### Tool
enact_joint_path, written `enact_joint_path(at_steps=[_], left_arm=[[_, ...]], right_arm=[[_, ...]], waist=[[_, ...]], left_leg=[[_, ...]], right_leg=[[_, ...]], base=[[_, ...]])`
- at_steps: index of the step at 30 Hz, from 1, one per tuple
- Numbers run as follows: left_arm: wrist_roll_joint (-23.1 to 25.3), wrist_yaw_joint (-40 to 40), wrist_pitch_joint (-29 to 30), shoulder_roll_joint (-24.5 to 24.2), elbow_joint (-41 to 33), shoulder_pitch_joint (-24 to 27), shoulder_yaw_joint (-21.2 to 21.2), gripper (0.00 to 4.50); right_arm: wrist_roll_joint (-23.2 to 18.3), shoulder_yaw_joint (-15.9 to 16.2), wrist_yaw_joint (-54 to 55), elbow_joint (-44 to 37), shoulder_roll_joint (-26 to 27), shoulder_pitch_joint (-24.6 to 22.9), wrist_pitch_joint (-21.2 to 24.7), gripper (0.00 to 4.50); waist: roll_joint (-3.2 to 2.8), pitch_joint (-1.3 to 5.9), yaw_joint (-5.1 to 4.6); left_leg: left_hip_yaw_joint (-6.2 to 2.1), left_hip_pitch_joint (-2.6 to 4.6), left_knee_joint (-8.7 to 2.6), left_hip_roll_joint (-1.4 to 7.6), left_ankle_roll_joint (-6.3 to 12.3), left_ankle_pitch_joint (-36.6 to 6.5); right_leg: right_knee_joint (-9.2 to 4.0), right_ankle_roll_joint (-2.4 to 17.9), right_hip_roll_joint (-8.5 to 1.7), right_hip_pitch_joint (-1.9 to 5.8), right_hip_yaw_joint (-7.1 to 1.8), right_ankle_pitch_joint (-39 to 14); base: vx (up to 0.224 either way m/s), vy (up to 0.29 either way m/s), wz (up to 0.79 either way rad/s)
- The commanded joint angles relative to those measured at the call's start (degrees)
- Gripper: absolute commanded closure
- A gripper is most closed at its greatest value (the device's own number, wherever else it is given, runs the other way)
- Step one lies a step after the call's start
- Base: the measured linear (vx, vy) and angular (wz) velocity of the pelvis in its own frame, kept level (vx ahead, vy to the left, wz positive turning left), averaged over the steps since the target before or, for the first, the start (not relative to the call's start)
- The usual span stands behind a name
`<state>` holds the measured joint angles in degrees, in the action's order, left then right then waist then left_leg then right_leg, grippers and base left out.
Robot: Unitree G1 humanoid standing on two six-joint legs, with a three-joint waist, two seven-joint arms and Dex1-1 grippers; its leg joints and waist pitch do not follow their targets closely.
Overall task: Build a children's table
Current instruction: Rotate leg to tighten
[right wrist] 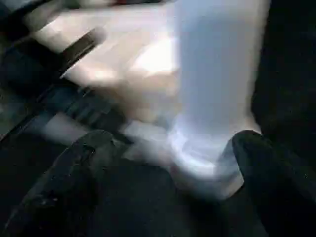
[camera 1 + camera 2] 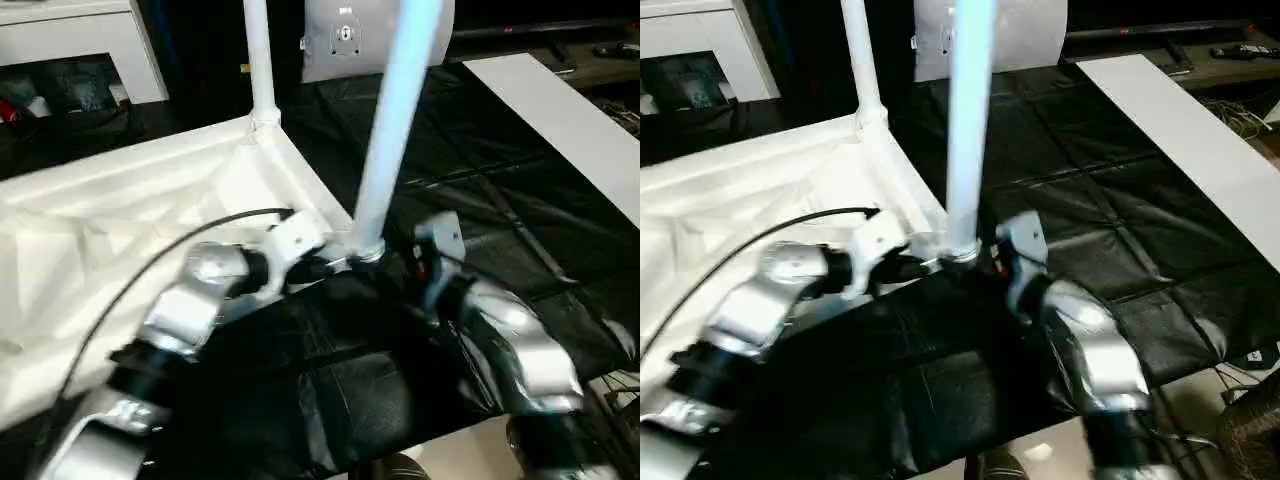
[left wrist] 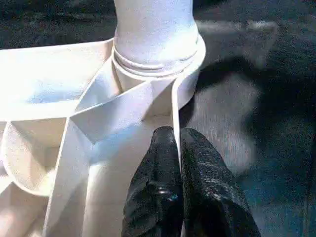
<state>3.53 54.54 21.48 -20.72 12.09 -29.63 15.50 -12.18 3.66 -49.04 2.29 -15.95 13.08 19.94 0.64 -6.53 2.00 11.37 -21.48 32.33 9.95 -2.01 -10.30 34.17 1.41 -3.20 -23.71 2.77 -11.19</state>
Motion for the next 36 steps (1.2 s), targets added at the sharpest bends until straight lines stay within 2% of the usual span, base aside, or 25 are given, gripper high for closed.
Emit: enact_joint_path(at_steps=[1, 4, 6, 8, 9, 10, 12, 13, 16, 18, 27, 30, 33, 36], left_arm=[[-0.54, 1.15, -0.35, -0.57, 0.0, 0.66, -0.13, 4.5], [-2.05, 1.06, 2.21, -0.04, 0.16, 0.37, -1.21, 4.5], [-2.98, 1.39, 3.28, 0.32, 0.32, 0.17, -1.49, 4.5], [-3.37, 1.69, 3.36, 0.29, 0.55, 0.04, -1.4, 3.95], [-3.6, 2.14, 2.85, -0.08, 0.93, -0.06, -1.1, 3.95], [-3.61, 2.27, 2.59, -0.23, 1.23, -0.12, -0.98, 3.95], [-3.11, 2.07, 1.18, -0.56, 2.18, -0.28, -0.78, 3.84], [-2.92, 1.79, 0.66, -0.67, 2.53, -0.35, -0.73, 3.68], [-2.36, 1.54, -0.04, -1.14, 3.5, -0.58, -0.53, 3.47], [-2.17, 2.33, -0.4, -1.74, 4.01, -0.62, -0.18, 3.47], [-0.84, 0.88, 0.02, -1.17, 9.39, -3.37, 1.29, 3.47], [-1.08, 1.29, 0.42, -0.91, 10.2, -3.99, 1.33, 3.47], [-1.96, 2.41, -0.23, -0.78, 10.09, -4.04, 1.22, 3.76], [-2.53, 2.67, -1.2, -0.76, 10.45, -4.14, 1.3, 3.98]], right_arm=[[-2.2, 0.75, -5.04, -2.28, -2.58, -1.3, 1.7, 0.1], [-2.61, 1.47, -7.8, -3.95, -5.02, -2.95, 1.4, 0.1], [-3.35, 1.92, -9.43, -5.18, -6.07, -3.88, 1.77, 0.1], [-3.44, 2.0, -9.61, -5.38, -6.31, -4.1, 1.31, 0.0], [-3.7, 2.1, -9.44, -5.76, -6.41, -4.36, 0.55, 0.0], [-4.09, 2.12, -9.34, -5.95, -6.5, -4.38, 1.26, 0.0], [-4.69, 2.24, -9.2, -6.38, -6.76, -4.34, 2.94, 0.0], [-4.79, 2.41, -9.42, -6.53, -7.05, -4.3, 3.46, 0.0], [-4.91, 2.58, -9.86, -6.82, -7.37, -4.4, 3.45, 0.0], [-4.64, 2.53, -9.79, -6.78, -7.22, -4.56, 2.4, 0.0], [-4.69, 3.12, -8.9, -6.93, -7.61, -4.7, 1.53, 0.0], [-4.85, 3.11, -8.69, -7.48, -7.44, -5.1, 1.68, 0.0], [-4.98, 3.07, -8.54, -7.84, -7.44, -5.61, 1.44, 0.0], [-5.05, 3.05, -8.36, -7.88, -7.46, -5.76, 1.2, 0.0]], waist=[[0.12, 3.6, 0.21], [0.22, 3.38, 0.29], [0.36, 3.37, 0.29], [0.41, 3.42, 0.31], [0.18, 3.44, 0.3], [0.32, 3.54, 0.29], [0.22, 3.53, 0.35], [0.25, 3.56, 0.41], [0.32, 3.44, 0.4], [0.34, 3.38, 0.37], [0.33, 3.19, 0.47], [0.35, 3.02, 0.54], [0.22, 3.09, 0.61], [0.22, 3.22, 0.56]], left_leg=[[-1.54, 0.67, -2.81, 3.47, 8.01, -4.7], [-1.56, 0.7, -2.94, 3.59, 6.59, -6.76], [-1.59, 0.63, -2.93, 3.54, 6.3, -6.95], [-1.61, 0.57, -2.87, 3.48, 6.45, -6.59], [-1.65, 0.56, -2.82, 3.41, 6.65, -5.84], [-1.57, 0.58, -2.74, 3.38, 6.87, -5.27], [-1.62, 0.58, -2.73, 3.4, 7.21, -4.73], [-1.65, 0.62, -2.73, 3.42, 7.52, -4.57], [-1.64, 0.6, -2.78, 3.4, 7.07, -5.91], [-1.65, 0.62, -2.85, 3.37, 6.39, -6.86], [-1.66, 0.81, -3.01, 3.34, 5.2, -8.4], [-1.78, 0.93, -3.14, 3.37, 4.29, -10.08], [-1.89, 0.9, -3.24, 3.36, 3.78, -10.56], [-1.87, 0.86, -3.21, 3.38, 4.0, -10.02]], right_leg=[[-3.14, 15.26, -4.91, 3.59, -3.01, -0.19], [-3.62, 14.64, -5.11, 3.4, -3.06, -5.36], [-3.76, 14.16, -5.15, 3.45, -3.12, -6.58], [-3.74, 14.05, -5.19, 3.45, -3.15, -6.44], [-3.66, 14.19, -5.17, 3.35, -3.12, -5.75], [-3.57, 14.26, -5.07, 3.36, -3.13, -4.7], [-3.43, 14.53, -5.02, 3.34, -3.1, -3.59], [-3.4, 14.65, -5.0, 3.4, -3.05, -3.0], [-3.65, 14.22, -5.09, 3.39, -3.04, -5.13], [-3.9, 13.62, -5.13, 3.32, -3.05, -7.63], [-4.28, 12.61, -5.1, 3.09, -3.06, -11.15], [-4.79, 11.35, -5.3, 3.05, -3.09, -15.84], [-4.97, 10.51, -5.37, 3.07, -3.1, -17.69], [-4.79, 10.95, -5.25, 3.04, -3.1, -15.75]], base=[[0.0, 0.0, 0.0], [0.0, 0.0, 0.0], [0.0, 0.0, 0.0], [0.0, 0.0, 0.0], [0.0, 0.0, 0.0], [0.0, 0.0, 0.0], [0.0, 0.0, 0.0], [0.0, 0.0, 0.0], [0.0, 0.0, 0.0], [0.0, 0.0, 0.0], [0.0, 0.0, 0.0], [0.0, 0.0, 0.0], [0.0, 0.0, 0.0], [0.0, 0.0, 0.0]])
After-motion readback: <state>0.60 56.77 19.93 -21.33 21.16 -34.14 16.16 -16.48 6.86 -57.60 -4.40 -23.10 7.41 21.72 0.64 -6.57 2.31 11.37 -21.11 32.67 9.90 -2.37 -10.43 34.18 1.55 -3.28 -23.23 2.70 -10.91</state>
